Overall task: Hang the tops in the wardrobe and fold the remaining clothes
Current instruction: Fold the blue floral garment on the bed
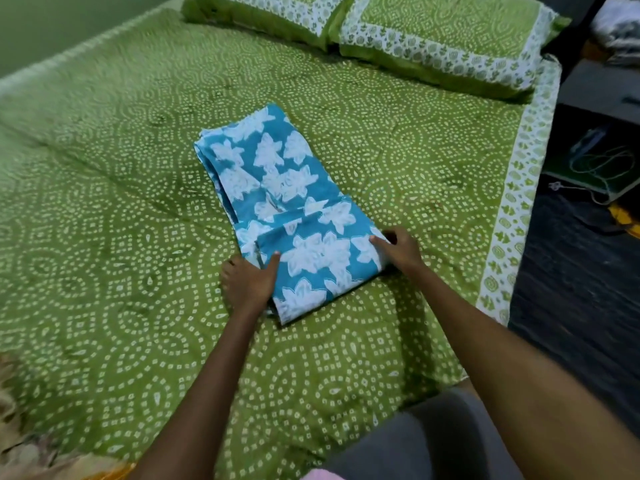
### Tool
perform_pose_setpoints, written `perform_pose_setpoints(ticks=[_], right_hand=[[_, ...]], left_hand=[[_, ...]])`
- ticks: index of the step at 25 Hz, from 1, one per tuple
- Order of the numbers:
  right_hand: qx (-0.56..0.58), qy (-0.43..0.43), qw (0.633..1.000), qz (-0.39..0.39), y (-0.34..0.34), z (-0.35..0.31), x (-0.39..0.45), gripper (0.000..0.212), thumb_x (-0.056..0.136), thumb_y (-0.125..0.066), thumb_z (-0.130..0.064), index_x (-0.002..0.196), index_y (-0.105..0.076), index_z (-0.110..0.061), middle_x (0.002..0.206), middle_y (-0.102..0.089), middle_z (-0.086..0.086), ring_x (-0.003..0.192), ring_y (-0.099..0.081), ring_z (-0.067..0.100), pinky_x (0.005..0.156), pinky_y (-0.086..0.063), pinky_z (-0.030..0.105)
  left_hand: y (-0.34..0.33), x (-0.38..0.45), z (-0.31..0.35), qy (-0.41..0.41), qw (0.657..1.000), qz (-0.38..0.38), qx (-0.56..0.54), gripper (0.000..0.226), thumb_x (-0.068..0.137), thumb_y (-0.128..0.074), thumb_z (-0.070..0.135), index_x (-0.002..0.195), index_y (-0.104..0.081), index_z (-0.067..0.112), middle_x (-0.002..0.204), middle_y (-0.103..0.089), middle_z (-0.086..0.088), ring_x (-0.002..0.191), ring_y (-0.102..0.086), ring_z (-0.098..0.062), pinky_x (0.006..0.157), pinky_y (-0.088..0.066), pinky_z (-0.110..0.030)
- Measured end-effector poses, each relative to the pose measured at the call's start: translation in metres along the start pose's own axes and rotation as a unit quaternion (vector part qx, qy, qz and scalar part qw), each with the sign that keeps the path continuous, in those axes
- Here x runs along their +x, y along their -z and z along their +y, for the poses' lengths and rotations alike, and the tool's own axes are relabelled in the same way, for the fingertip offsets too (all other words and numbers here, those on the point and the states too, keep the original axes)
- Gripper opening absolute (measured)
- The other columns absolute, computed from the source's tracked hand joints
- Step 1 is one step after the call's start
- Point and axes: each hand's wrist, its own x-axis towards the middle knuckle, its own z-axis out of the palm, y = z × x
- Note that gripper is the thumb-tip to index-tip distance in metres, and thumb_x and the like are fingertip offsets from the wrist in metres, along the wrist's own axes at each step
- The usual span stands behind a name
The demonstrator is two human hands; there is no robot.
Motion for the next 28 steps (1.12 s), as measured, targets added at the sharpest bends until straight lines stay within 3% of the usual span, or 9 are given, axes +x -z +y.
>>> perform_pose_setpoints(ticks=[5, 8, 11, 16, 18, 20, 21, 24, 28], right_hand=[[-0.104, -0.015, 0.994, 0.006, -0.002, 0.003, -0.011, 0.048, 0.082, -0.066, -0.044, 0.112, -0.064, -0.007, 0.112, -0.066, 0.01, 0.099, -0.062, 0.028, 0.085, -0.05, 0.038], [0.034, -0.086, 0.995, -0.036, -0.001, -0.01, -0.026, 0.039, 0.081, -0.072, -0.027, 0.11, -0.065, -0.001, 0.107, -0.069, 0.011, 0.089, -0.065, 0.023, 0.077, -0.055, 0.033], [0.095, -0.13, 0.971, -0.175, -0.002, -0.022, -0.08, 0.026, 0.082, -0.069, -0.011, 0.105, -0.065, 0.001, 0.085, -0.069, 0.004, 0.068, -0.064, 0.014, 0.053, -0.051, 0.018], [-0.024, -0.217, 0.917, -0.333, -0.018, -0.014, -0.163, 0.026, 0.083, -0.07, -0.026, 0.098, -0.063, -0.005, 0.071, -0.071, 0.005, 0.055, -0.065, 0.017, 0.047, -0.051, 0.023], [-0.21, -0.15, 0.928, -0.269, -0.014, -0.03, -0.157, 0.031, 0.085, -0.065, -0.042, 0.087, -0.06, -0.011, 0.088, -0.069, 0.011, 0.069, -0.065, 0.022, 0.056, -0.051, 0.027], [-0.349, 0.022, 0.932, -0.096, -0.019, -0.05, -0.154, 0.039, 0.091, -0.054, -0.044, 0.109, -0.056, -0.009, 0.12, -0.058, 0.013, 0.103, -0.057, 0.025, 0.079, -0.046, 0.031], [-0.311, 0.123, 0.941, -0.057, -0.03, -0.058, -0.157, 0.048, 0.095, -0.045, -0.044, 0.128, -0.046, -0.009, 0.137, -0.046, 0.011, 0.123, -0.046, 0.024, 0.095, -0.04, 0.032], [-0.302, 0.285, 0.882, -0.223, -0.078, -0.05, -0.167, 0.083, 0.088, -0.006, -0.07, 0.151, -0.011, -0.016, 0.159, -0.007, 0.0, 0.145, 0.0, 0.009, 0.116, -0.003, 0.03], [-0.391, 0.319, 0.84, -0.199, -0.097, -0.01, -0.124, 0.087, 0.08, 0.003, -0.075, 0.151, -0.004, -0.025, 0.158, -0.002, -0.009, 0.139, 0.012, 0.0, 0.116, 0.01, 0.029]], left_hand=[[-0.005, -0.036, -0.02, 0.033, 0.968, -0.113, -0.222, 0.047, 0.075, -0.077, 0.036, 0.109, -0.057, 0.009, 0.109, -0.064, -0.001, 0.086, -0.06, -0.016, 0.073, -0.044, -0.025], [0.001, -0.025, -0.025, 0.027, 0.939, -0.125, -0.319, 0.034, 0.076, -0.078, 0.017, 0.106, -0.064, 0.01, 0.108, -0.069, -0.008, 0.08, -0.064, -0.015, 0.072, -0.048, -0.025], [0.04, -0.012, -0.059, 0.032, 0.948, -0.131, -0.289, 0.036, 0.074, -0.078, 0.011, 0.107, -0.065, 0.005, 0.106, -0.069, -0.013, 0.082, -0.066, -0.02, 0.076, -0.053, -0.031], [0.102, -0.035, -0.116, 0.039, 0.962, -0.251, -0.097, 0.031, 0.078, -0.075, 0.017, 0.106, -0.063, 0.008, 0.108, -0.067, -0.011, 0.077, -0.063, -0.014, 0.066, -0.049, -0.024], [0.098, -0.038, -0.113, -0.073, 0.992, -0.082, 0.06, 0.047, 0.08, -0.073, 0.029, 0.115, -0.055, 0.004, 0.117, -0.06, -0.015, 0.098, -0.058, -0.028, 0.082, -0.047, -0.036], [0.089, -0.043, -0.09, -0.32, 0.941, 0.046, 0.094, 0.046, 0.085, -0.059, 0.03, 0.124, -0.052, 0.005, 0.124, -0.056, -0.015, 0.112, -0.053, -0.031, 0.095, -0.043, -0.044], [0.08, -0.042, -0.077, -0.42, 0.902, 0.005, 0.096, 0.047, 0.088, -0.049, 0.033, 0.128, -0.051, 0.009, 0.133, -0.052, -0.012, 0.121, -0.05, -0.028, 0.103, -0.038, -0.046], [0.047, -0.012, -0.067, -0.519, 0.797, -0.172, 0.257, 0.079, 0.086, 0.004, 0.064, 0.148, -0.022, 0.023, 0.156, -0.012, 0.007, 0.145, -0.009, -0.016, 0.115, 0.001, -0.034], [0.041, 0.072, -0.099, -0.493, 0.805, -0.179, 0.278, 0.081, 0.076, 0.023, 0.073, 0.143, -0.002, 0.036, 0.152, 0.0, 0.015, 0.146, 0.0, -0.015, 0.113, 0.008, -0.026]])
